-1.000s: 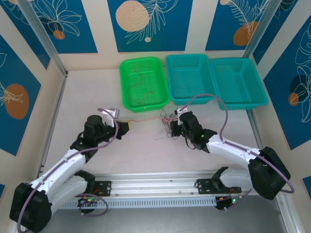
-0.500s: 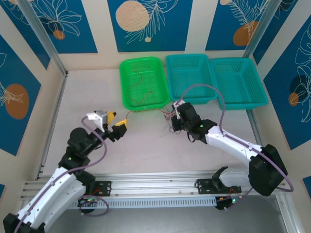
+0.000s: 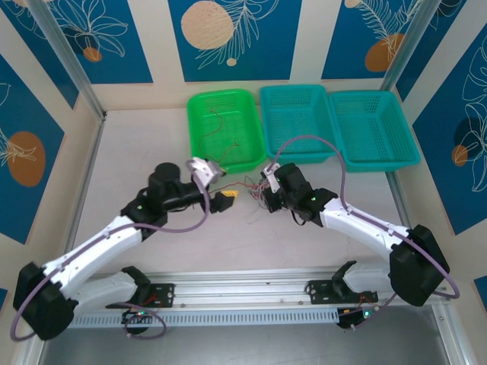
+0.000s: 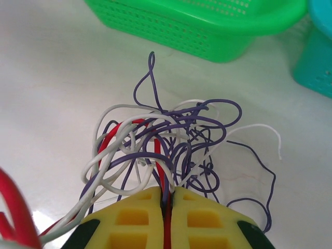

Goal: Untangle the cables

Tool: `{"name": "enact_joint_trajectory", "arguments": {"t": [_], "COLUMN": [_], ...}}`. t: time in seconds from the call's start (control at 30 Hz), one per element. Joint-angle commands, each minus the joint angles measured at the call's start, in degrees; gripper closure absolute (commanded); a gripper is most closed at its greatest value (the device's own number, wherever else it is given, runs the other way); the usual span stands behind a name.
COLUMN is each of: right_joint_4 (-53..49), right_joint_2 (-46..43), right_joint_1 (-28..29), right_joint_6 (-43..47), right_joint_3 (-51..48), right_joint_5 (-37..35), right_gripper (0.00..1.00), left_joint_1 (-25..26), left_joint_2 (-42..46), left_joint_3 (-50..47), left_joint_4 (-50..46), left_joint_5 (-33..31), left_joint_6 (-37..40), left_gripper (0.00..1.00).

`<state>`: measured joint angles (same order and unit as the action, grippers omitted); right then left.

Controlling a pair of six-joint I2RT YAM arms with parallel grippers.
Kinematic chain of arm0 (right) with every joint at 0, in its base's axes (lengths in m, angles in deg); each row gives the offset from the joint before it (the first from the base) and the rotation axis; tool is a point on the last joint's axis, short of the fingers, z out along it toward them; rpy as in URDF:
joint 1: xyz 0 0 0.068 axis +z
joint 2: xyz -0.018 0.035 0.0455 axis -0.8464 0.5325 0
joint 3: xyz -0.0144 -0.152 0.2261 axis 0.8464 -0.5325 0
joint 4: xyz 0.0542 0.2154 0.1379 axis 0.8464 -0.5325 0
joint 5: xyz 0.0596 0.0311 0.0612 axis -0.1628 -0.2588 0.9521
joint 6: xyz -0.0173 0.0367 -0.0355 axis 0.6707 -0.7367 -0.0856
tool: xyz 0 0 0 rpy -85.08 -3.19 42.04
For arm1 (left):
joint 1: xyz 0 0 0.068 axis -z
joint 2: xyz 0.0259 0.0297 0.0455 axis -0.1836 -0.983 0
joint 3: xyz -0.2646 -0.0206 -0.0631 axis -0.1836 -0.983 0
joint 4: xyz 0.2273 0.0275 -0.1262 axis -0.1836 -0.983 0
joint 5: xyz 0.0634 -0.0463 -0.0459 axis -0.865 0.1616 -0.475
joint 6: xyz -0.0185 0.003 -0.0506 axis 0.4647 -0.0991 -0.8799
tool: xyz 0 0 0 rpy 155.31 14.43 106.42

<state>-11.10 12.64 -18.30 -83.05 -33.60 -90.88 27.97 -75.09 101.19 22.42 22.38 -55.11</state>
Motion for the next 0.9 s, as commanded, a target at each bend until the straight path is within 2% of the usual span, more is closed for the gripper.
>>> {"name": "enact_joint_trajectory", "arguments": {"t": [0.0,0.13,0.23,0.3,0.33,0.37,0.47,0.53,0.6,0.7,0.77,0.87], "right_joint_4": [1.14,1.42,2.11,2.6,3.09,3.44,3.99,3.9,0.88,-7.38,-9.53,-8.53], "right_joint_2": [-3.52,-6.04,-7.25,-7.56,-7.49,-7.01,-3.97,-0.01,5.96,14.43,17.44,16.75], "right_joint_1": [1.36,2.55,2.75,2.74,2.75,2.71,2.66,2.25,1.59,0.59,0.02,-1.21], "right_joint_6": [3.67,5.29,5.43,5.18,4.63,3.64,-1.75,-6.25,-11.84,-20.83,-23.99,-27.6], "right_joint_3": [-1.23,-2.15,-2.8,-3.32,-3.61,-3.88,-3.82,-3.15,-0.93,3.41,4.09,2.02], "right_joint_5": [3.1,4.52,5.0,4.55,3.75,2.43,-1.89,-3.28,-7.76,-16.71,-18.28,-18.1], "right_gripper": [1.0,1.0,1.0,0.99,0.97,0.94,0.81,0.79,0.8,0.8,0.84,0.9], "left_joint_1": [1.09,1.1,1.34,1.35,1.44,1.45,1.47,1.64,1.75,1.76,1.78,1.74], "left_joint_2": [-4.26,-9.32,-11.67,-12.19,-12.04,-11.54,-9.39,-8.06,-6.22,-2.66,-0.81,1.18], "left_joint_3": [1.93,1.95,1.66,0.67,0.15,-0.42,-1.79,-2.33,-3.26,-4.24,-3.83,-3.16], "left_joint_4": [-4.34,-3.34,-0.67,2.16,3.48,5.0,8.96,11.43,13.59,14.25,11.68,6.76], "left_joint_5": [1.61,1.84,1.91,0.45,-0.75,-1.93,-0.16,1.56,0.24,-5.14,-7.77,-14.49], "left_joint_6": [11.0,15.38,14.39,13.21,12.52,11.43,7.43,4.37,1.77,-0.58,-0.94,-1.08], "left_gripper": [0.25,0.25,0.37,0.64,0.84,1.0,1.0,1.0,1.0,1.0,1.0,1.0]}}
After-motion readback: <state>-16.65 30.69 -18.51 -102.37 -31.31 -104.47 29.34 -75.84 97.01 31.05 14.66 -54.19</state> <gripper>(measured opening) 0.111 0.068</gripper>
